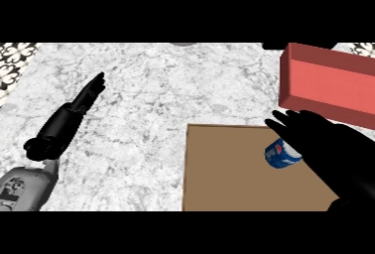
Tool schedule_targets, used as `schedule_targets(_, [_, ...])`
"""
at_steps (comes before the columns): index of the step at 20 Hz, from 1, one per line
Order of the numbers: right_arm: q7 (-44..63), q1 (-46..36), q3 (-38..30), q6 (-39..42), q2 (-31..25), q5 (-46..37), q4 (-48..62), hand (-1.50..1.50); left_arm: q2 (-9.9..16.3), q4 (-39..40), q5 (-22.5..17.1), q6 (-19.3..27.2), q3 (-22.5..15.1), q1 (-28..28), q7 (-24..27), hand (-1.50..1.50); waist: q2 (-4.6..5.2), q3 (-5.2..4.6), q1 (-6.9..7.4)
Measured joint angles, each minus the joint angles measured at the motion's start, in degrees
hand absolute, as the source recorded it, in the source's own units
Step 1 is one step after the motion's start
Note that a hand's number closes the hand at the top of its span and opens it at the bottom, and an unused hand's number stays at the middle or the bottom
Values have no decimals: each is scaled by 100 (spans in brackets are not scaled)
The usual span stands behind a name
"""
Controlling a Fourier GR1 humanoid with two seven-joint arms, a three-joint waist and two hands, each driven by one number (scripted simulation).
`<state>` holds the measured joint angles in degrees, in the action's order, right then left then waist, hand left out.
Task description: Pick the can from the tray and place it in the cardboard box
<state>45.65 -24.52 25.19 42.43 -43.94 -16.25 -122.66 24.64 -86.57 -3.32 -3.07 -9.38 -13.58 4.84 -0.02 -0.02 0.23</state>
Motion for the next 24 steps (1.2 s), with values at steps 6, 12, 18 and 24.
schedule_targets(6, [-47,48,137,135,442,-652,149,-150,-106,-65,158,-110,149,27,-42,0,1,2,-3])
schedule_targets(12, [-497,166,201,204,596,-1480,713,-150,-269,-24,300,-220,248,-25,-59,0,5,3,-7])
schedule_targets(18, [-1018,250,186,112,954,-2119,1182,-150,-373,-152,403,-387,405,100,-102,0,4,3,-2])
schedule_targets(24, [-1629,525,-11,84,1057,-2566,1457,-150,-508,-264,580,-487,535,280,-11,0,1,3,-8])
